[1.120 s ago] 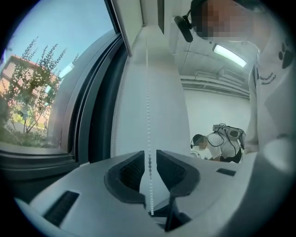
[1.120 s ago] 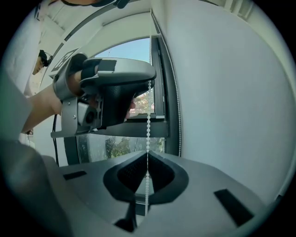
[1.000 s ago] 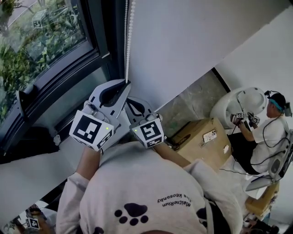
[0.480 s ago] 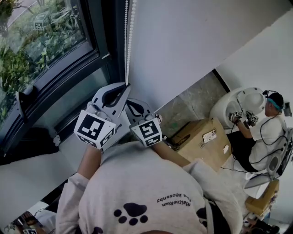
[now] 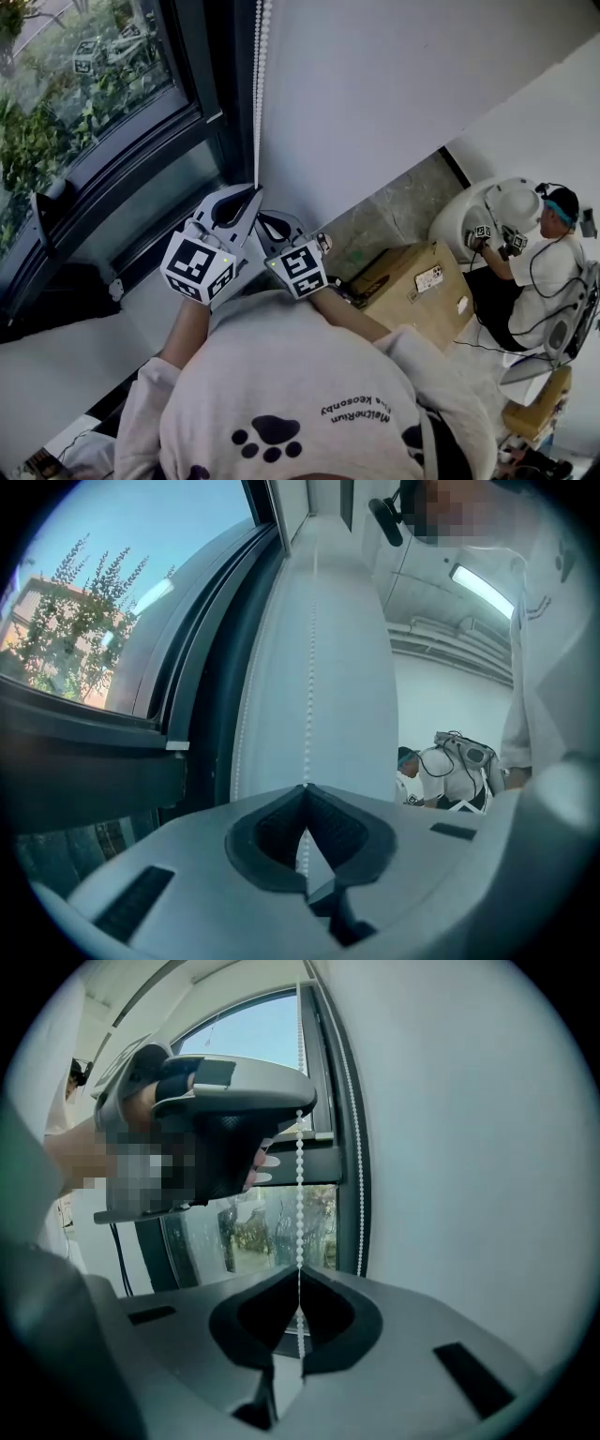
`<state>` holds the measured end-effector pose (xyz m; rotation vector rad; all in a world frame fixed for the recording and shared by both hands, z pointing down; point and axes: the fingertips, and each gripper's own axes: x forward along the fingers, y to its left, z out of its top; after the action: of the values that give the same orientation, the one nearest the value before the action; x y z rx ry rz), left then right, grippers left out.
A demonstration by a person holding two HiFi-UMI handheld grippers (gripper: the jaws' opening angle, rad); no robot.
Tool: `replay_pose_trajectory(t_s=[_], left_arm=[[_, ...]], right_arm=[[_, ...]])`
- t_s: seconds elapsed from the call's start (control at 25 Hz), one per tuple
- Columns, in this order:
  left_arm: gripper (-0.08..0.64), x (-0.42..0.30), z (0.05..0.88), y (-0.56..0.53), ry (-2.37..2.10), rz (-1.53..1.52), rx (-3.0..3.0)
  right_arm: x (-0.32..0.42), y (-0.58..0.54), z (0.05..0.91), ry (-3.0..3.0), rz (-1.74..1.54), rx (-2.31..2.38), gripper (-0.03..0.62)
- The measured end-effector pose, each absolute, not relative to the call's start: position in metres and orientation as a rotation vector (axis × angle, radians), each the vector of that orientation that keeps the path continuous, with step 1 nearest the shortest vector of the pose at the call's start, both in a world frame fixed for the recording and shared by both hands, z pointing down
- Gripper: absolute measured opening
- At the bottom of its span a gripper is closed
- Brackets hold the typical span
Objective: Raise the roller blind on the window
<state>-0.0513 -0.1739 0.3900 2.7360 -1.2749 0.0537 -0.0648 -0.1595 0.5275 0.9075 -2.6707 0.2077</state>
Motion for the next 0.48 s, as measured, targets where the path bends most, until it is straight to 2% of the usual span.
replay_pose_trajectory(t_s=[0.48], left_arm=[[0.007, -0.047, 0.423, -0.171, -1.224, 0.078, 2.689]], right_arm=[[-0.056, -0.154, 0.562, -2.569, 0.248, 0.867, 0.014]])
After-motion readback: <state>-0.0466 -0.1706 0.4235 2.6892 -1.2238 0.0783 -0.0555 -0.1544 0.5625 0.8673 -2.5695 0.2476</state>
